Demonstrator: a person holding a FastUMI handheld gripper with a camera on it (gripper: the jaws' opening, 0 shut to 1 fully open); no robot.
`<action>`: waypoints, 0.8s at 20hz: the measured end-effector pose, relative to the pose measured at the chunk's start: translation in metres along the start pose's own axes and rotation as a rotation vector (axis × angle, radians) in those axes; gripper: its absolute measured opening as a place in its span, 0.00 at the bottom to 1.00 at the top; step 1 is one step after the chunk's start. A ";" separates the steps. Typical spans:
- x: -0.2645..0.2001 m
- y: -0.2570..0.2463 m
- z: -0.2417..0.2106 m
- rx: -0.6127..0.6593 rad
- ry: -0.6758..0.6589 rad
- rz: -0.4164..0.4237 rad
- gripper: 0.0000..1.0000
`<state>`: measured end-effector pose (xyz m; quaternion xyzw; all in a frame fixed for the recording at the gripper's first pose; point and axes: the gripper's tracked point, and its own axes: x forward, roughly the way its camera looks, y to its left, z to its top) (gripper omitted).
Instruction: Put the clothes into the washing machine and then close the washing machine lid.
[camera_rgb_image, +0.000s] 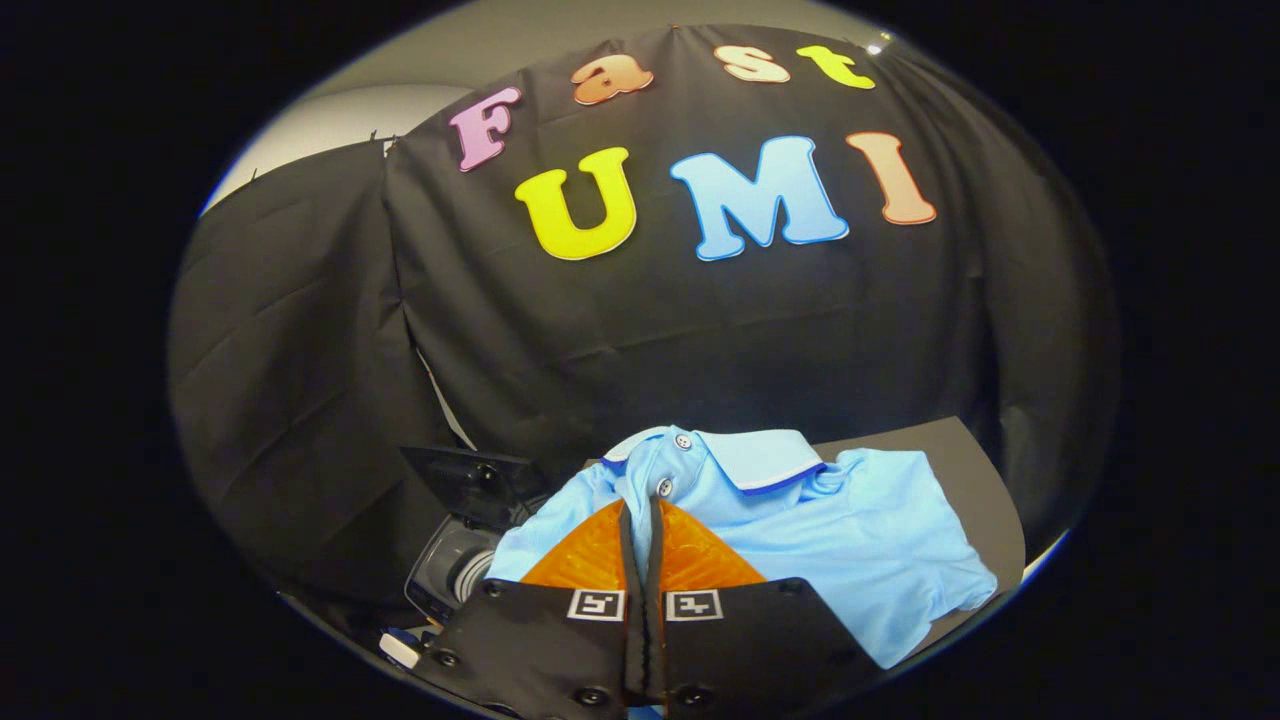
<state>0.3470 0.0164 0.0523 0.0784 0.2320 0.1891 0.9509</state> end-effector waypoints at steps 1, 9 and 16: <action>0.000 0.009 0.002 -0.006 -0.008 0.009 0.01; 0.006 0.086 0.013 -0.058 -0.029 0.087 0.01; 0.014 0.148 0.010 -0.070 -0.021 0.154 0.01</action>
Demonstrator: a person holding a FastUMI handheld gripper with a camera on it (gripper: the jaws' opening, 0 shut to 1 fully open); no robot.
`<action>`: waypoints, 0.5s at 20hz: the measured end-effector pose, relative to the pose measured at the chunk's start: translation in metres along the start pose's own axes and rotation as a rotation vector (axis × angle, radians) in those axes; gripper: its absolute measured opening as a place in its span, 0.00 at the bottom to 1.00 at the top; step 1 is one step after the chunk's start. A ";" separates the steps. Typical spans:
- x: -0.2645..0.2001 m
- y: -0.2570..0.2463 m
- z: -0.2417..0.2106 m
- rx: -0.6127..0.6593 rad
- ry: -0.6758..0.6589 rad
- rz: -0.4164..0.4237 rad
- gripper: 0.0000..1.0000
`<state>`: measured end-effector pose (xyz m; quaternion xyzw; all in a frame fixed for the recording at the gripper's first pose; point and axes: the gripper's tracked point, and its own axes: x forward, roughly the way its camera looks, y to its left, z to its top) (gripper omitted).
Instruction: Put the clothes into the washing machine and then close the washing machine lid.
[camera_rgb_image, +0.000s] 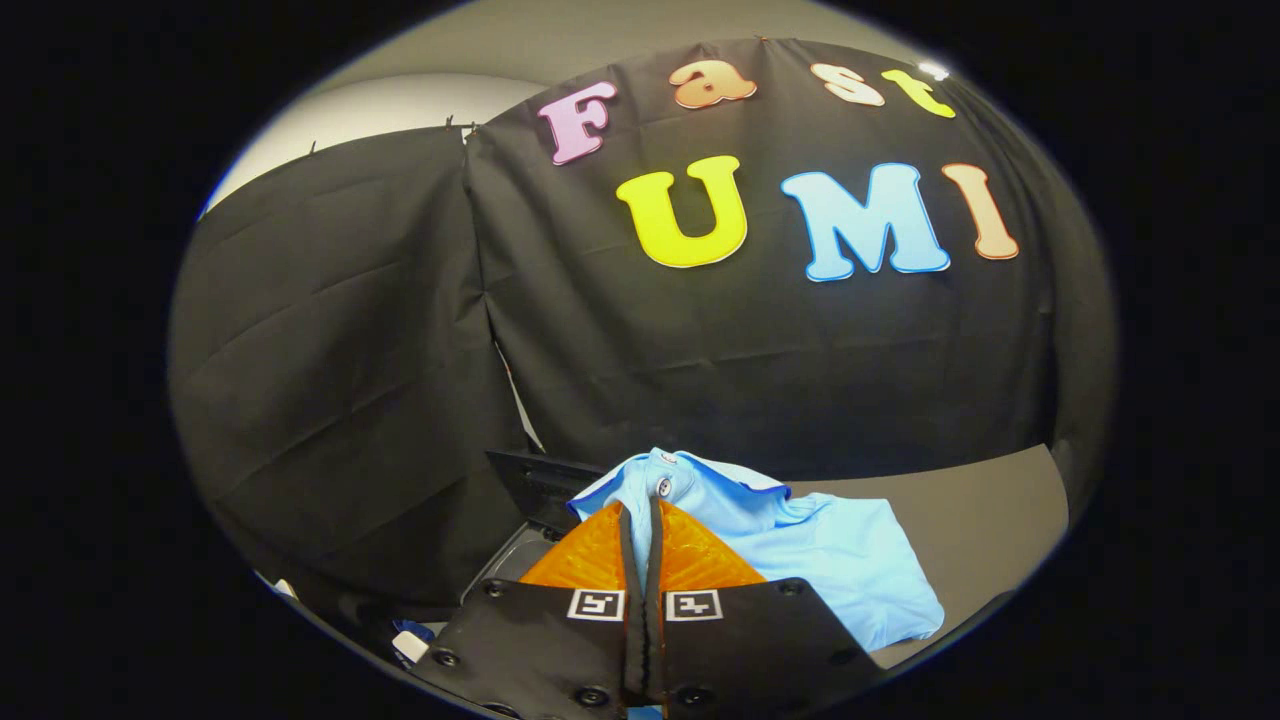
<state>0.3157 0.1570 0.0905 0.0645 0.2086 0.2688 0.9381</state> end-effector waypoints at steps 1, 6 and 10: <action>0.003 0.008 -0.001 -0.001 0.003 0.007 0.01; 0.018 0.041 0.000 -0.008 0.009 0.041 0.01; 0.030 0.068 -0.004 -0.011 0.021 0.067 0.01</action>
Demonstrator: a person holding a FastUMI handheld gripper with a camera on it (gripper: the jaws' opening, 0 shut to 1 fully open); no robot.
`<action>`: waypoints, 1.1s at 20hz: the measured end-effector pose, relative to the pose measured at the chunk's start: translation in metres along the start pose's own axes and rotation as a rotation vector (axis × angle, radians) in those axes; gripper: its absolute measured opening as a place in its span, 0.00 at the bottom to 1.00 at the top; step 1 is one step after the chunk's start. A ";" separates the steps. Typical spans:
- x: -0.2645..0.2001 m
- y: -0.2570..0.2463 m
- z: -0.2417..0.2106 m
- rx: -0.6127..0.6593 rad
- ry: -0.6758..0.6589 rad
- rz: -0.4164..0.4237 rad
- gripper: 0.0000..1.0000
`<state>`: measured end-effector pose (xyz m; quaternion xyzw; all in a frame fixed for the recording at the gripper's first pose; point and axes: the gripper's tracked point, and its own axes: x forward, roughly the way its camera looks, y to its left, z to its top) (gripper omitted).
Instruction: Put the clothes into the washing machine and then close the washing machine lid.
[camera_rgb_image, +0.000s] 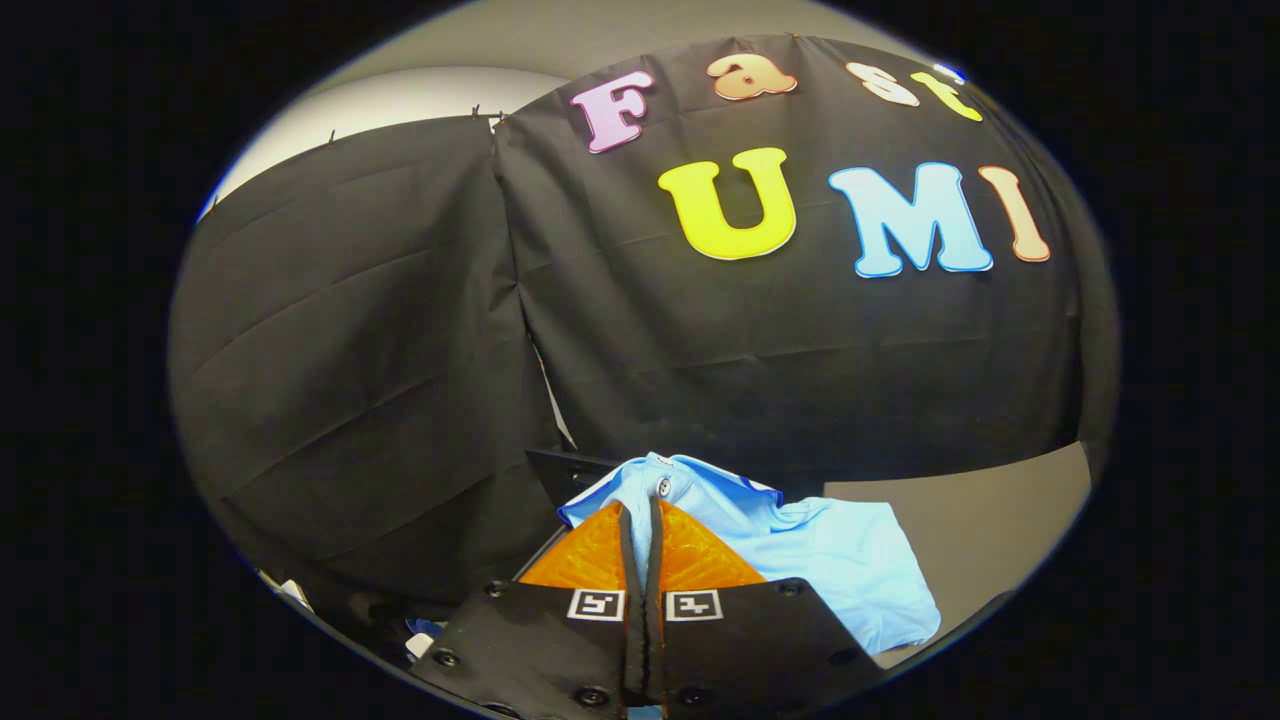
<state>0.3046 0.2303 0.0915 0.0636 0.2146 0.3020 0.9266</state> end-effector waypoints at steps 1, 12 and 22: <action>0.004 0.006 -0.001 0.002 0.002 0.008 0.01; 0.038 0.077 -0.018 -0.005 0.041 0.080 0.01; 0.075 0.108 -0.063 0.003 0.102 0.080 0.01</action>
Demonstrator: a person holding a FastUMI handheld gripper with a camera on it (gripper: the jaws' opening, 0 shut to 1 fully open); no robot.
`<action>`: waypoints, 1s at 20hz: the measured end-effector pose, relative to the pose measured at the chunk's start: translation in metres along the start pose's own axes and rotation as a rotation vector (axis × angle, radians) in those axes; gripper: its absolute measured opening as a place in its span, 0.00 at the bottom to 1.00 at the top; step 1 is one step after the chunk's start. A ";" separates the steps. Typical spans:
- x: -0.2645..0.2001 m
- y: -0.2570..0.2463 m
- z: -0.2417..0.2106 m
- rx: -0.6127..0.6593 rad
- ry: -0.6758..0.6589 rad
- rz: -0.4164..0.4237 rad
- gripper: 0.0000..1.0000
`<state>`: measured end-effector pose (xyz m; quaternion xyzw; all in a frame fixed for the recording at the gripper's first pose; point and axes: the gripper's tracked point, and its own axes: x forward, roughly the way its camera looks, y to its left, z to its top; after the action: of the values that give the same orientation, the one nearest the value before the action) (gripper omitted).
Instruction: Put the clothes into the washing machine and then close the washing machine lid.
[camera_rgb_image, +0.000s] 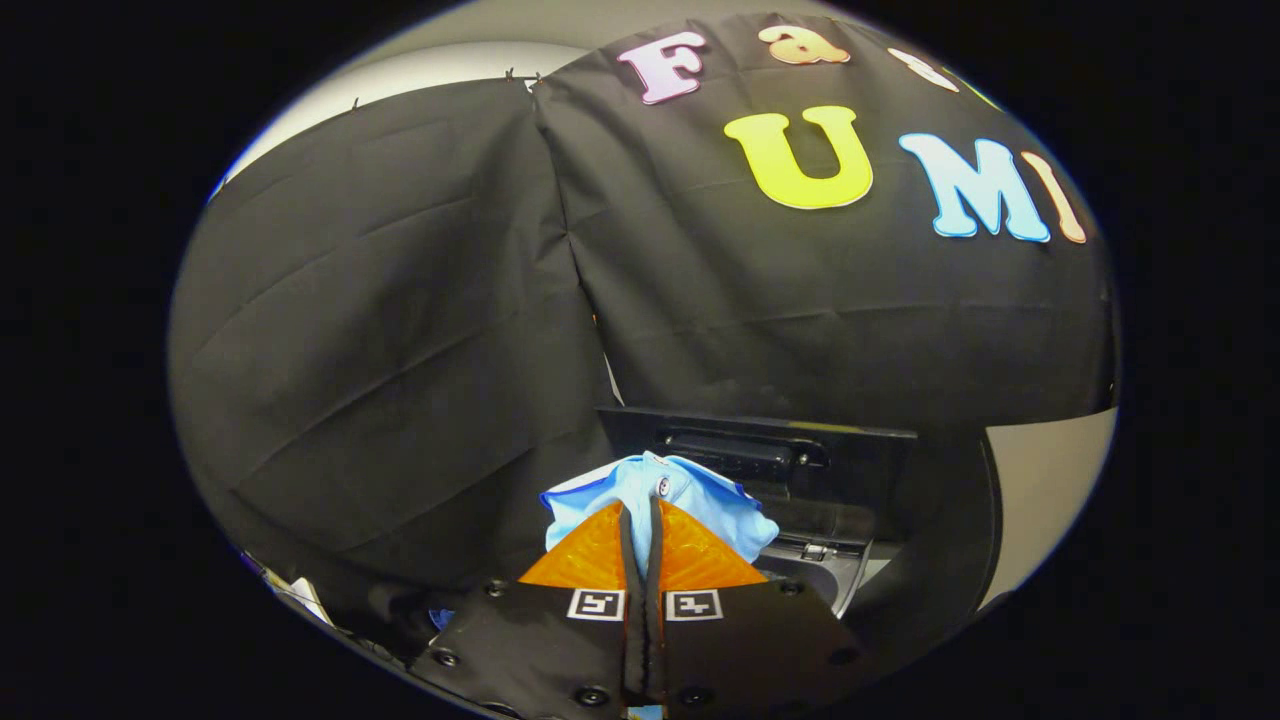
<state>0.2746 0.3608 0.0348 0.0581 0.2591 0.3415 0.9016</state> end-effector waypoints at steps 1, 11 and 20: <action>0.005 0.002 -0.005 0.001 0.005 -0.005 0.01; 0.048 -0.006 -0.053 0.001 0.062 -0.084 0.01; 0.078 -0.023 -0.089 -0.002 0.085 -0.193 0.01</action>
<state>0.2930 0.3874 -0.0815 0.0174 0.3011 0.2553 0.9186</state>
